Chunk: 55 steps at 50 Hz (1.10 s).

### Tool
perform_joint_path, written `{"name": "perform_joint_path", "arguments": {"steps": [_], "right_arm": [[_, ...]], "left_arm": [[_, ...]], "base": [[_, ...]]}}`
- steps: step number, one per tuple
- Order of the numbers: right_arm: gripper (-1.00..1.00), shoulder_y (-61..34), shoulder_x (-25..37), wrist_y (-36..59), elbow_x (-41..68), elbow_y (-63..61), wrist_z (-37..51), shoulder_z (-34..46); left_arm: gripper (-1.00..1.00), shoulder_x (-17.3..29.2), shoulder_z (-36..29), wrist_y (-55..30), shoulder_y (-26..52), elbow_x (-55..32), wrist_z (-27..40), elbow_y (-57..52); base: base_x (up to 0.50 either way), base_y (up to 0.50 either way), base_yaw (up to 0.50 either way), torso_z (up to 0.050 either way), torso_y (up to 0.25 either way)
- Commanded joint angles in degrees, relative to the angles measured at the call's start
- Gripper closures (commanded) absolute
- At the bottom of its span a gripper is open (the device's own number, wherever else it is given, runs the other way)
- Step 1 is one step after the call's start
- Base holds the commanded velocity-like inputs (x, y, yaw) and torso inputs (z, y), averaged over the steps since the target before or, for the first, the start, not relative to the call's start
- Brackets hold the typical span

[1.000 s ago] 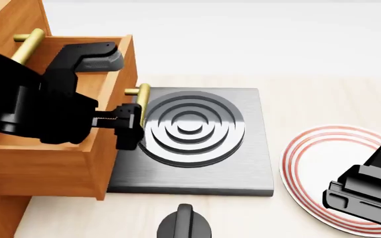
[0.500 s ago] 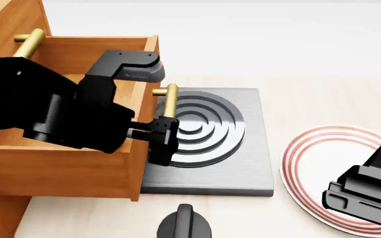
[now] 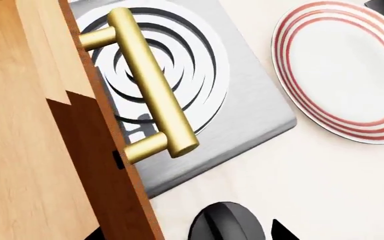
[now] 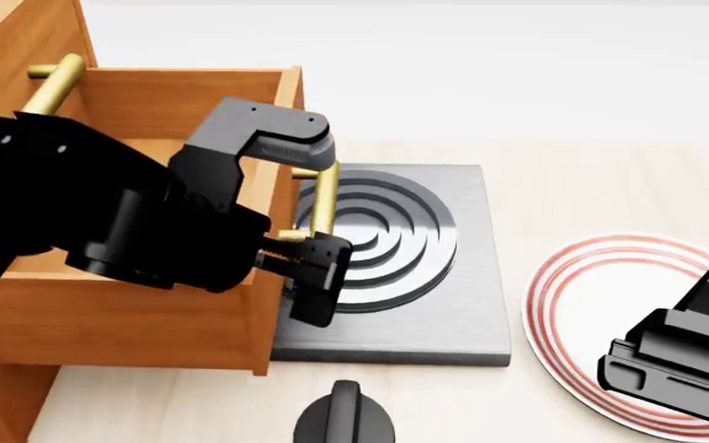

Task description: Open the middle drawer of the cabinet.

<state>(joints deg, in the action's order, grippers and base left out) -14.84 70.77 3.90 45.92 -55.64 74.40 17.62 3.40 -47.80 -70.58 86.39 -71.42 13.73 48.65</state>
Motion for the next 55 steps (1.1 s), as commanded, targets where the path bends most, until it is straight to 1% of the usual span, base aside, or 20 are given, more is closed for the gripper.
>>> {"name": "perform_joint_path", "arguments": {"steps": [1,7,12,14,16,19,36,43,49,55], "right_arm": [[-1.00,-0.40,-0.18,0.39,0.15,-0.20,-0.11,0.13],[-1.00,-0.28,-0.05,0.23,0.27,-0.06,-0.12,-0.07],[-1.00,-0.39,-0.23,0.35,0.27,0.03,-0.26,-0.01],[-1.00,-0.40,-0.41,0.42,0.08,0.07,-0.37,0.11],[-1.00,-0.46,-0.49,0.54,0.00,0.09,-0.43,0.18],[-1.00,-0.37,-0.50,0.41,-0.01,0.18,-0.48,0.10],[-1.00,-0.15,-0.63,0.36,-0.13,0.29,-0.56,-0.07],[-1.00,-0.03,-0.57,0.29,-0.12,0.28,-0.55,-0.23],[-1.00,0.01,-0.77,0.39,-0.30,0.31,-0.63,-0.15],[-1.00,0.14,-0.74,0.28,-0.28,0.37,-0.65,-0.29]], "left_arm": [[-1.00,-1.78,2.65,7.11,-0.83,-11.17,-3.40,-3.02],[-1.00,-1.40,1.45,14.41,-0.12,-7.11,-5.91,-2.10],[-1.00,-0.67,1.11,20.38,-0.05,-4.21,-6.14,-3.42],[-1.00,-0.12,0.02,23.30,0.06,-1.67,-5.97,-4.91],[-1.00,-0.05,0.56,24.81,0.02,-1.56,-5.89,-4.77],[-1.00,0.07,-1.02,24.15,0.08,-0.56,-6.38,-5.15],[-1.00,0.29,-1.51,29.04,0.53,1.62,-5.94,-4.03],[-1.00,0.85,-1.55,32.82,0.46,3.32,-5.22,-5.38],[-1.00,1.69,-2.45,38.05,0.44,6.92,-4.09,-7.25],[-1.00,2.14,-1.83,41.36,0.27,8.02,-3.07,-7.80]], "base": [[0.00,0.00,0.00,0.000,0.000],[0.01,0.00,-0.01,0.000,0.000],[0.01,0.00,-0.01,0.000,0.000],[0.01,0.00,-0.01,0.000,0.000],[0.01,0.00,-0.01,0.000,0.000],[0.00,0.00,-0.01,0.000,0.000],[0.00,0.00,0.00,0.000,0.001],[0.00,0.00,0.00,0.000,0.000],[0.00,0.00,0.00,0.000,0.000],[0.00,0.00,0.00,0.000,0.000]]}}
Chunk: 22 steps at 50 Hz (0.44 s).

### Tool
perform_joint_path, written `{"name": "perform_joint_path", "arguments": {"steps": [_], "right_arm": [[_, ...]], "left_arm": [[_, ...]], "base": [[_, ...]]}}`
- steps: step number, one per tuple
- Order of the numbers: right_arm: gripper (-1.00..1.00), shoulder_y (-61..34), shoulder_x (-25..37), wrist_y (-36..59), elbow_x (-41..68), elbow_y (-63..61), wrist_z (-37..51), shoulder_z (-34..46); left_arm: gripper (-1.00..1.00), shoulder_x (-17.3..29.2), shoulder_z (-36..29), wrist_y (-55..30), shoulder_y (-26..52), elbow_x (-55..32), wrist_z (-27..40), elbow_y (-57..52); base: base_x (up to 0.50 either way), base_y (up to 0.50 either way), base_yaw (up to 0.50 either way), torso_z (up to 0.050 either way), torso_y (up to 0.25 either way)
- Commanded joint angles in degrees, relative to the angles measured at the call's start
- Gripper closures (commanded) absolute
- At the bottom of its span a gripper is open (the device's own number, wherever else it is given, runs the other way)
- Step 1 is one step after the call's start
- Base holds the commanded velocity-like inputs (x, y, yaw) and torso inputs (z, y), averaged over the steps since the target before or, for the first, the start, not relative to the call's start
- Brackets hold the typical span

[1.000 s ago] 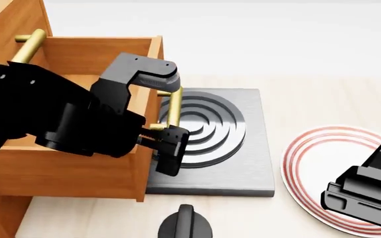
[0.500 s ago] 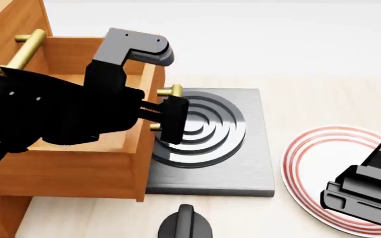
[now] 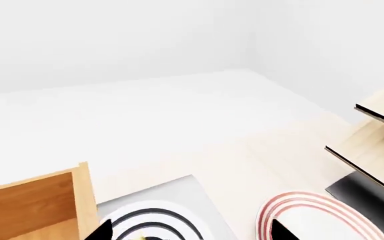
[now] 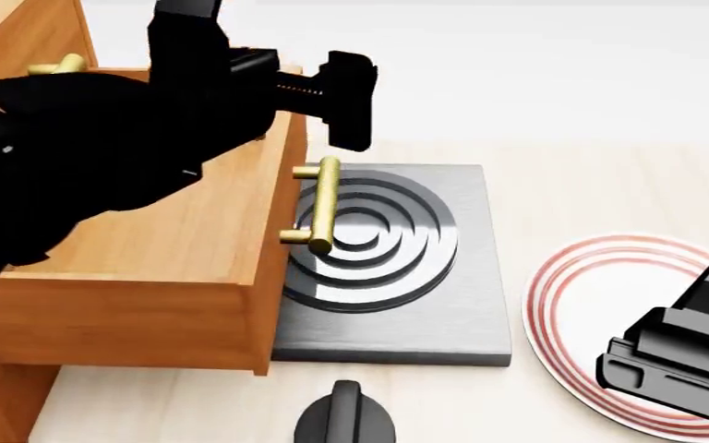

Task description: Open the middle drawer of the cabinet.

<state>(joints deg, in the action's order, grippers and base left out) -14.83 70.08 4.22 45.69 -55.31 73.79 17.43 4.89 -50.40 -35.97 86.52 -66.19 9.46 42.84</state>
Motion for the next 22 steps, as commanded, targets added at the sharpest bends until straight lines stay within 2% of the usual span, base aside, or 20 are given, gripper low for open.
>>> {"name": "perform_joint_path", "arguments": {"steps": [1,14,22], "right_arm": [[-1.00,0.07,-0.05,0.02,-0.02,0.00,-0.04,-0.11],[-1.00,0.30,0.08,-0.09,0.07,0.01,-0.04,-0.38],[-1.00,0.27,0.07,0.07,0.13,-0.12,0.04,-0.46]], "left_arm": [[-1.00,0.79,0.34,7.29,0.18,3.57,1.46,-2.29],[-1.00,5.09,-2.41,23.89,-1.68,15.94,4.47,-11.29],[-1.00,7.83,-4.68,31.76,-3.80,22.22,2.96,-14.79]], "base": [[0.00,0.00,0.00,0.000,0.000],[0.00,0.00,0.00,0.000,0.000],[0.00,0.00,0.00,0.000,0.000]]}}
